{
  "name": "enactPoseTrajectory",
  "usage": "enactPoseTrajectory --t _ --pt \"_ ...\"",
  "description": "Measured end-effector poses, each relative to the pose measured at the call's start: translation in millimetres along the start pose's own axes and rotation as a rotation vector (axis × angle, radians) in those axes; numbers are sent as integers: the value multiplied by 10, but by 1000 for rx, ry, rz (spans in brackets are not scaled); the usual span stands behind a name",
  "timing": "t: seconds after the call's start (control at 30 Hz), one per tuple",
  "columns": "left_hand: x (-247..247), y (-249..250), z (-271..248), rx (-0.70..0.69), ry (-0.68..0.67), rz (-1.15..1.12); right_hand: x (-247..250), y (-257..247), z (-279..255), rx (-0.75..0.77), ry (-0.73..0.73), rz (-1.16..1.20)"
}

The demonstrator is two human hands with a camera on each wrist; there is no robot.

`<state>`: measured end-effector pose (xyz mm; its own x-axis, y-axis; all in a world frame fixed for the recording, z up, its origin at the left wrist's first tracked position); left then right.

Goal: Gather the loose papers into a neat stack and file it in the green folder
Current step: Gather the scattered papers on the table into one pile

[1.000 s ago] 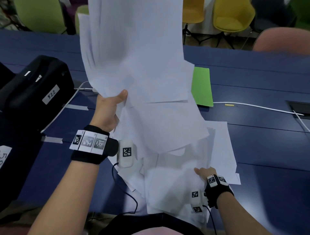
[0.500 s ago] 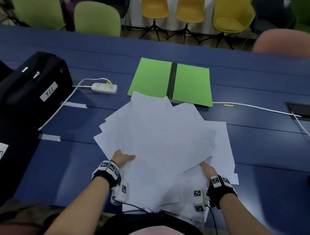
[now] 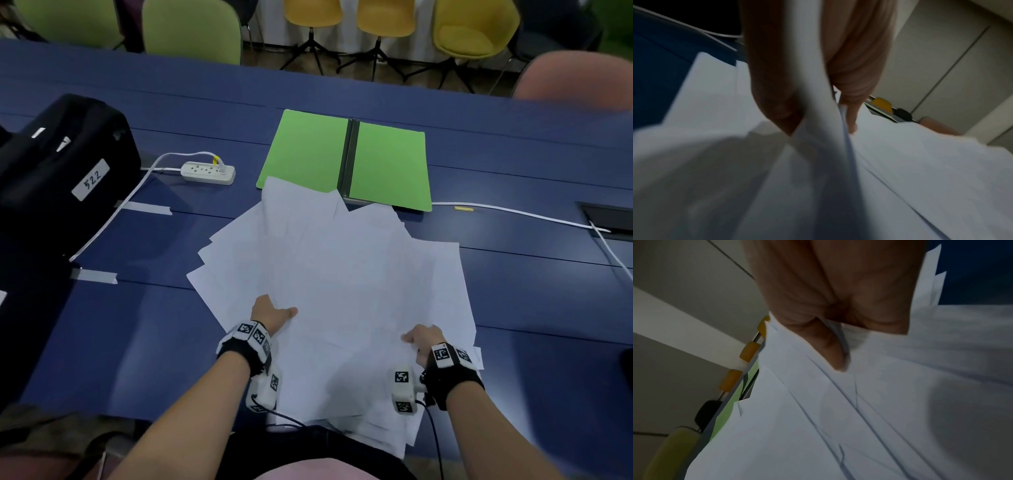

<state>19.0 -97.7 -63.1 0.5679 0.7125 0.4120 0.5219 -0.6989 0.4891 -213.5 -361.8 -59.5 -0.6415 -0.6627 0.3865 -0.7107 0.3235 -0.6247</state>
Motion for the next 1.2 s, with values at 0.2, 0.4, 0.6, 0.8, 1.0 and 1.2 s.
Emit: enactPoseTrajectory --t 0.2,0.4,0.6,0.8,1.0,1.2 --pt "127 -13 -67 -28 202 -32 58 -28 72 43 -7 298" --pt "-13 48 -63 54 69 32 15 -114 103 98 82 -125" --pt "-254 45 -79 56 -9 33 -154 -221 32 77 38 -109" --pt "51 72 -11 -9 115 -25 -150 -200 -133 90 56 -229" --pt "995 -427 6 369 583 -40 -237 -77 -204 173 121 -261" --pt "938 -404 128 302 469 -277 -273 -108 -171 189 127 -181"
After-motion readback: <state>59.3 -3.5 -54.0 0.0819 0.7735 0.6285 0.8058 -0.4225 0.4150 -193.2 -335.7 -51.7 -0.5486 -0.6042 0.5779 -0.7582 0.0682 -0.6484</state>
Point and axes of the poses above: each hand's wrist, its own z-axis towards the middle knuckle, its own x-axis out of the back of the hand, y = z × x, the point moved 7 cm from there along z, towards the middle knuckle, and after that the axes turned 11 degrees about x, right-handed, at the moved point
